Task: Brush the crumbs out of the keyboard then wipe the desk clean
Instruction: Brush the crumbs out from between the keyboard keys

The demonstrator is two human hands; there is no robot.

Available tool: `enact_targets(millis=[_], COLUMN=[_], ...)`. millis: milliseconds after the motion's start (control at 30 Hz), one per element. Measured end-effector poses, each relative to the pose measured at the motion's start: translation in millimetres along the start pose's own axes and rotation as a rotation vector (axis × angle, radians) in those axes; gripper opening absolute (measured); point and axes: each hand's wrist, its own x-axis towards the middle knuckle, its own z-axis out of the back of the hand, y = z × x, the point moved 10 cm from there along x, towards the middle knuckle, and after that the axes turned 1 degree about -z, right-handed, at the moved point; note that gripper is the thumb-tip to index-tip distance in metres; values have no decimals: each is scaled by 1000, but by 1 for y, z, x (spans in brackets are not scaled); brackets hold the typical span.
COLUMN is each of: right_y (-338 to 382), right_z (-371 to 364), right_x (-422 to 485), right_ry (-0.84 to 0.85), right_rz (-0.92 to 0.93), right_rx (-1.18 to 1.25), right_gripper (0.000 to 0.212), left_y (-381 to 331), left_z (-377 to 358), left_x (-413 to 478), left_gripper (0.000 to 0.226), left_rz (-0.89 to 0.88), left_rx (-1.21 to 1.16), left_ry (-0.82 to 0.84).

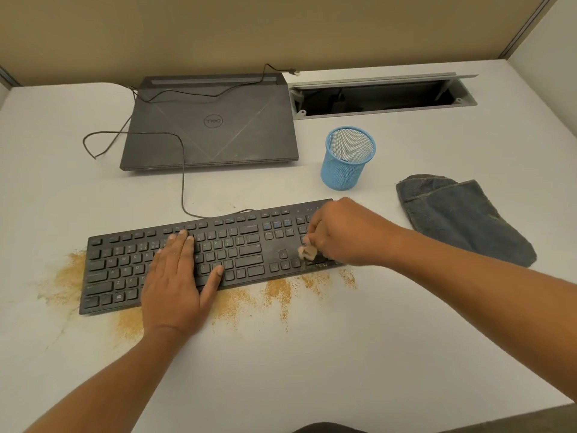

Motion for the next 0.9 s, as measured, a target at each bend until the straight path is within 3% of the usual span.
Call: enact_targets(millis=[67,200,367,467,600,733,900], right_y=[4,12,18,25,37,41,38], right_z=[-6,5,-6,5,-16,5,-10], right_x=[-3,5,12,19,14,13,3], right_ry=[55,-81,39,-53,128,-37,124], right_rz=[3,34,21,54,90,133,142], right_rx=[18,124,93,102,8,-3,-118], right_gripper=[24,19,25,24,20,20,19], left_y=[0,2,1,1,1,1,2], left_z=[0,-1,-2,-2,-2,-3,-3], left_x=[0,0,0,1,0,2,0], left_gripper=[82,80,80,81,81,81,81], left_rz=[3,7,6,4,3,-1,0], left_rx=[-2,4,2,1,-3,0,-9], left_ry=[-1,5,6,11,7,12,9])
